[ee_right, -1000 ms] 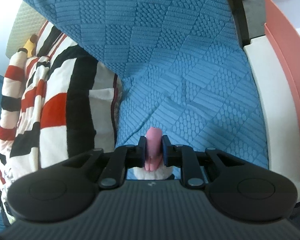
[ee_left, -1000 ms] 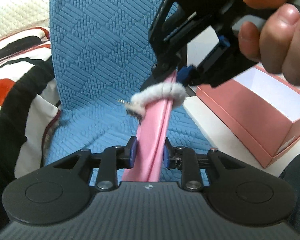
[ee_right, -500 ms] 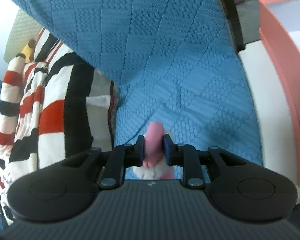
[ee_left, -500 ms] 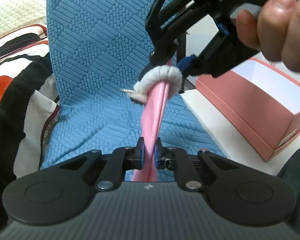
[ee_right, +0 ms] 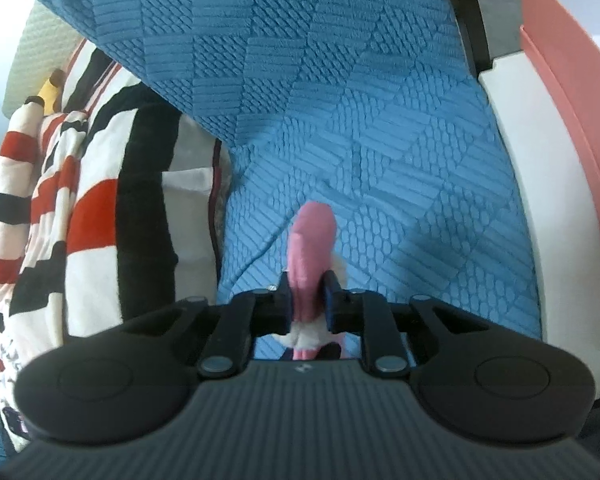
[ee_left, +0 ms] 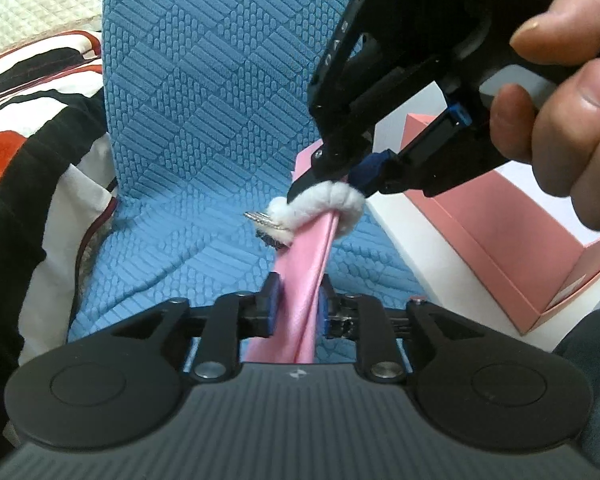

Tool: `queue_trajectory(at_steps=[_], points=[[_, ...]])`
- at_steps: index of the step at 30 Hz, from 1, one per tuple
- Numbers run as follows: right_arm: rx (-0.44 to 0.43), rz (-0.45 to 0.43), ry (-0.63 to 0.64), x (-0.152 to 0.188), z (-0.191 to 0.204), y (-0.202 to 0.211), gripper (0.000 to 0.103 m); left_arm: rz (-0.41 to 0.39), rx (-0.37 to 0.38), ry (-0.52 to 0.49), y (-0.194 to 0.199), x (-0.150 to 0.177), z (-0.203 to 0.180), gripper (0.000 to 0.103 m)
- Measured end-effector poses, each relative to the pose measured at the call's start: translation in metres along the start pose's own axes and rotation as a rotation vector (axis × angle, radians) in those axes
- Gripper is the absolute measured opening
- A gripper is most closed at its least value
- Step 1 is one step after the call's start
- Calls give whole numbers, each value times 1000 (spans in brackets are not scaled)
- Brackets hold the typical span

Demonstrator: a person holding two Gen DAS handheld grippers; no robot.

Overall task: Organize objects
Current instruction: 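Slide the white ring further along the pink bag with the right tool, then grasp the ringed pink bag with the right tool while the left tool releases it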

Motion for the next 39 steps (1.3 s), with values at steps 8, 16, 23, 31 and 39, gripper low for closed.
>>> queue_trajectory(at_steps=[8,16,23,31,39], points=[[22,-55,17,-23,-5,15,13,24,32,-29,-2,5,-10,28],[-7,-20,-28,-4,-8,1,18,28,9,-37,-2,6,-6,12],[0,-14,12,11,-4,-8,18,39,16,-10,-3,6,-3,11],[-24,-3,-14,9,-1,-7,29,43,13,32,-4,5,2,11],[-64,-53,26,20,14,14,48,61,15,124,-8,6,17,11]])
Point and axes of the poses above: each gripper's, at about its wrist camera, not at the fingertips, and y roughly against the way its jaws point, z to its left, x to its underside, the point moved 10 cm from there along -y, roughly the way its jaws point, and after that the axes turned 3 degrees about x, right-handed, at the moved point
